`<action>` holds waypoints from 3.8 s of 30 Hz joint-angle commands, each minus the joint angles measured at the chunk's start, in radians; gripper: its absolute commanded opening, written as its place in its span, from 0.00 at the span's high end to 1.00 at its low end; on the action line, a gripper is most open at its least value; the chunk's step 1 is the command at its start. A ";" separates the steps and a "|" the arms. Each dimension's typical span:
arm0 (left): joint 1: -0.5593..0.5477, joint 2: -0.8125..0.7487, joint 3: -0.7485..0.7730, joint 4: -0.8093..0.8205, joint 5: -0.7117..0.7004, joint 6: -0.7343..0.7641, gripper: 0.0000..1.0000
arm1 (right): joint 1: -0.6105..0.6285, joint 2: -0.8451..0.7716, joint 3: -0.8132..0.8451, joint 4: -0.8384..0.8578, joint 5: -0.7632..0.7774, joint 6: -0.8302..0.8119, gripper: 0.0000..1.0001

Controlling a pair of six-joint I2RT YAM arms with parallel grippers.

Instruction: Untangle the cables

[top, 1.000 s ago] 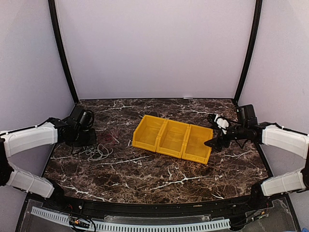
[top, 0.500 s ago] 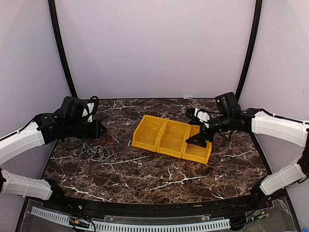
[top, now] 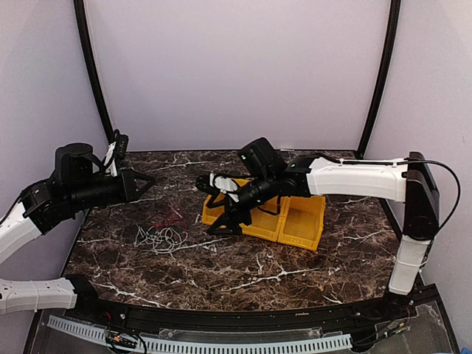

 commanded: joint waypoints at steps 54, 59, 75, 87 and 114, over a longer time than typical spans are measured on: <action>-0.003 0.180 1.120 -0.179 -0.275 0.068 1.00 | 0.205 0.729 0.570 0.374 0.135 0.438 0.91; -0.002 0.308 1.362 -0.204 -0.246 0.072 1.00 | 0.219 0.732 0.546 0.374 0.134 0.445 0.88; -0.003 0.206 1.060 -0.084 -0.303 0.041 1.00 | 0.222 0.598 0.465 0.257 0.109 0.334 0.56; -0.003 -0.013 0.475 -0.003 -0.295 -0.097 1.00 | 0.200 0.350 0.403 0.131 0.125 0.247 0.32; -0.003 -0.112 0.317 0.174 -0.337 -0.232 1.00 | 0.258 0.522 0.572 0.296 -0.386 0.636 0.28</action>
